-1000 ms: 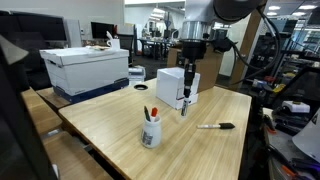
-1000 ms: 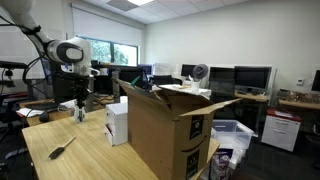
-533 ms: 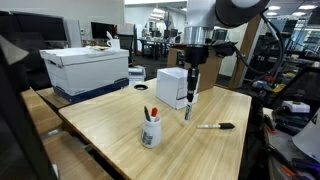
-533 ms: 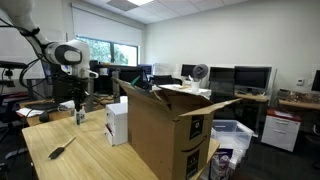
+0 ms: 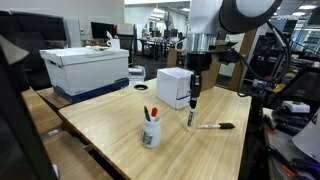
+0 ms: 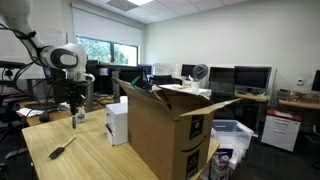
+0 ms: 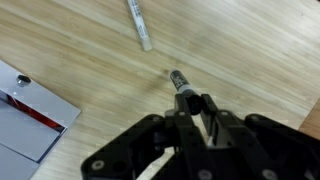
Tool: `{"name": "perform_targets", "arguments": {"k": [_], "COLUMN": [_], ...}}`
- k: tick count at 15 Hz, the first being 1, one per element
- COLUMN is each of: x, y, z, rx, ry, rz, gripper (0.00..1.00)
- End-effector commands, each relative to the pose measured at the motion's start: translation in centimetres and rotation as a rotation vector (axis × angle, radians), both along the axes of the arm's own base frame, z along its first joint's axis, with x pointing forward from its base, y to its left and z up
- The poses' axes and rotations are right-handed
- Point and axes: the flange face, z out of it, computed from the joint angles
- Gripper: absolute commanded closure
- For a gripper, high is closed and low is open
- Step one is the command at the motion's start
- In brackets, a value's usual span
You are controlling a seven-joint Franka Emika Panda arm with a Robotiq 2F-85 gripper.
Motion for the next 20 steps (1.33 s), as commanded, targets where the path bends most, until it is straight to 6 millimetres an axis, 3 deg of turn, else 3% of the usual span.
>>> {"name": "perform_targets", "arguments": {"k": [1,20], "x": [-0.97,-0.66], "y": [0.34,-0.21], "z": [-0.90,-1.43], "rx": [0.016,0.021], "ry": [-0.017,-0.021], "rz": [0.026,0.025], "gripper": [0.92,0.90]}}
